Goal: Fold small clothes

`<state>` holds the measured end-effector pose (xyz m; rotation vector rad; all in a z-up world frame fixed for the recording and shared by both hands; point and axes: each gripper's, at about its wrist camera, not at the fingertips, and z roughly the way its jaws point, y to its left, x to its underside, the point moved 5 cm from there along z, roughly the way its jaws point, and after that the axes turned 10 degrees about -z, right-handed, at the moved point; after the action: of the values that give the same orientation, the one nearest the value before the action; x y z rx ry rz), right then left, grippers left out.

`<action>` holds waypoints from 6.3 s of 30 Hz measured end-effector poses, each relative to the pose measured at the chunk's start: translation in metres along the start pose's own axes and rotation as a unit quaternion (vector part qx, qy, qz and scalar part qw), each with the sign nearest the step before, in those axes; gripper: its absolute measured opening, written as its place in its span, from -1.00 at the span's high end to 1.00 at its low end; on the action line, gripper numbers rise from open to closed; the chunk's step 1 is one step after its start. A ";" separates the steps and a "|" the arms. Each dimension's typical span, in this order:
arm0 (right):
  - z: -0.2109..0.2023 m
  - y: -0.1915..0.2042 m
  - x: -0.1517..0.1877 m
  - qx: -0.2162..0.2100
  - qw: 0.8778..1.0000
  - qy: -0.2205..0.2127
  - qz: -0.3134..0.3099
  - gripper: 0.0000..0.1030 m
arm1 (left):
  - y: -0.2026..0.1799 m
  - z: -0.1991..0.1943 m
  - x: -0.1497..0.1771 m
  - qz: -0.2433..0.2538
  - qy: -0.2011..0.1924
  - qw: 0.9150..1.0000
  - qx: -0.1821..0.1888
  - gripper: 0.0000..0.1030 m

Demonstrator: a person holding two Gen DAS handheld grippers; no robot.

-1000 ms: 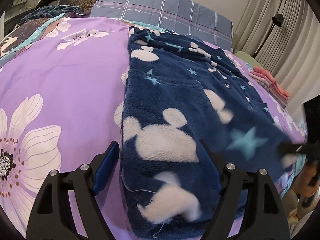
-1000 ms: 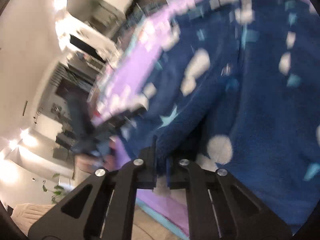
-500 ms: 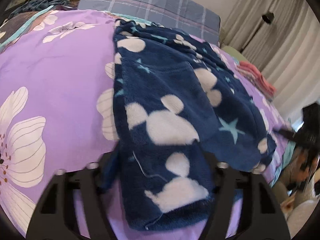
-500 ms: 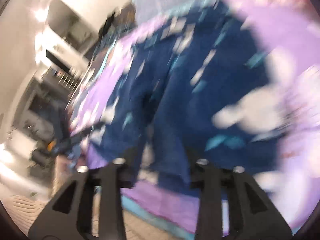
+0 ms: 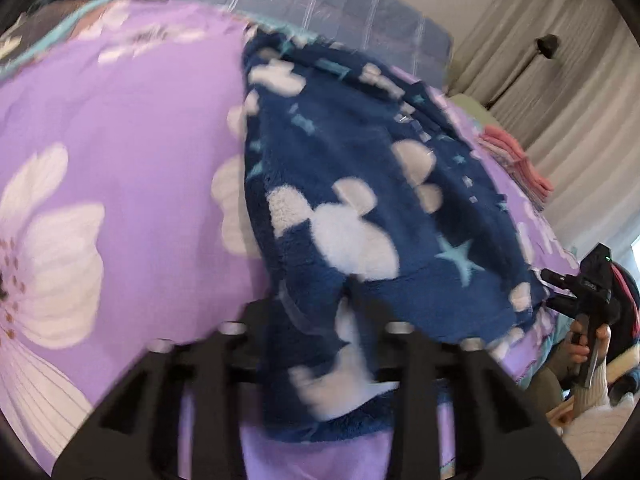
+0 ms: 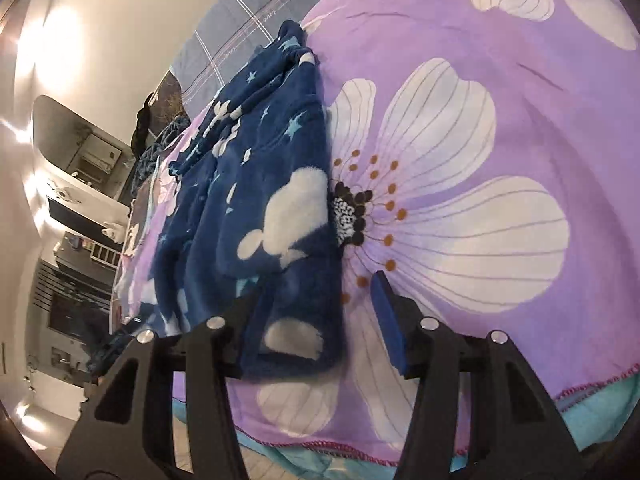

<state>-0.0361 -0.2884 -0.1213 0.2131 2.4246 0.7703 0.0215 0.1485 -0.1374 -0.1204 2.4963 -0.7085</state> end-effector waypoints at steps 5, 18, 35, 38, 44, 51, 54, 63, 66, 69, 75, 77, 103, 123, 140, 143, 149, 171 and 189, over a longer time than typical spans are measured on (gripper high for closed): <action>0.008 0.017 0.001 -0.028 0.998 0.028 -0.040 -0.03 | -0.015 0.005 0.008 0.034 -0.003 0.999 0.001 -0.31; -0.024 0.034 -0.035 -0.103 0.993 -0.050 -0.009 0.82 | -0.046 -0.047 -0.008 0.050 -0.070 0.995 0.041 0.80; -0.181 0.133 -0.055 -0.138 0.937 -0.253 -0.196 0.81 | -0.117 -0.195 -0.008 0.142 -0.219 0.961 0.086 0.79; -0.160 0.134 -0.078 -0.093 0.943 -0.250 -0.199 0.81 | -0.115 -0.188 -0.028 0.141 -0.231 0.961 0.055 0.78; -0.082 0.110 -0.139 -0.057 0.961 -0.227 -0.148 0.81 | -0.098 -0.105 -0.097 0.120 -0.202 0.972 0.017 0.78; -0.025 0.095 -0.210 -0.035 0.966 -0.224 -0.123 0.81 | -0.097 -0.060 -0.166 0.099 -0.195 0.976 0.004 0.78; -0.008 0.094 -0.233 -0.027 0.967 -0.221 -0.127 0.81 | -0.100 -0.042 -0.190 0.102 -0.190 0.977 -0.004 0.78; 0.105 0.049 -0.278 0.058 0.980 -0.148 -0.116 0.80 | -0.069 0.061 -0.242 0.072 -0.132 0.987 -0.051 0.76; 0.150 0.021 -0.273 0.093 0.984 -0.109 -0.108 0.79 | -0.038 0.121 -0.236 0.054 -0.080 0.991 -0.088 0.72; 0.158 0.011 -0.269 0.082 0.986 -0.107 -0.103 0.78 | -0.027 0.132 -0.230 0.051 -0.083 0.992 -0.084 0.66; 0.143 0.020 -0.265 0.057 0.987 -0.098 -0.116 0.43 | -0.030 0.112 -0.230 0.037 -0.083 0.995 -0.053 0.49; 0.133 0.026 -0.262 0.037 0.988 -0.094 -0.115 0.01 | -0.030 0.099 -0.230 0.001 -0.076 0.997 0.001 0.20; 0.145 -0.011 -0.333 0.048 0.994 -0.074 -0.070 -0.36 | -0.008 0.110 -0.293 -0.054 -0.081 0.995 -0.035 -0.46; 0.213 -0.009 -0.335 0.122 0.989 0.009 -0.087 0.38 | -0.014 0.152 -0.298 0.040 -0.039 0.987 -0.148 0.59; 0.080 -0.024 -0.225 0.137 0.981 -0.025 -0.133 0.80 | -0.217 0.099 -0.132 0.221 -0.002 0.975 0.030 0.17; 0.076 -0.032 -0.219 0.129 0.983 -0.016 -0.127 0.81 | -0.274 0.133 -0.078 0.280 0.043 0.957 0.066 0.18; 0.053 -0.043 -0.212 0.122 0.983 -0.026 -0.136 0.74 | -0.342 0.190 -0.011 0.349 0.079 0.933 0.036 0.07; 0.149 -0.035 -0.262 -0.027 0.995 0.049 -0.083 0.16 | -0.295 0.184 -0.033 0.211 0.052 0.976 0.007 0.74; 0.115 -0.035 -0.277 0.111 0.985 -0.014 -0.132 0.28 | -0.320 0.202 -0.005 0.237 0.105 0.960 0.107 0.18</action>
<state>0.2572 -0.3485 -0.0848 -0.0134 2.4448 0.3775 0.1123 -0.2186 -0.1172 0.6430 2.4773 -0.8046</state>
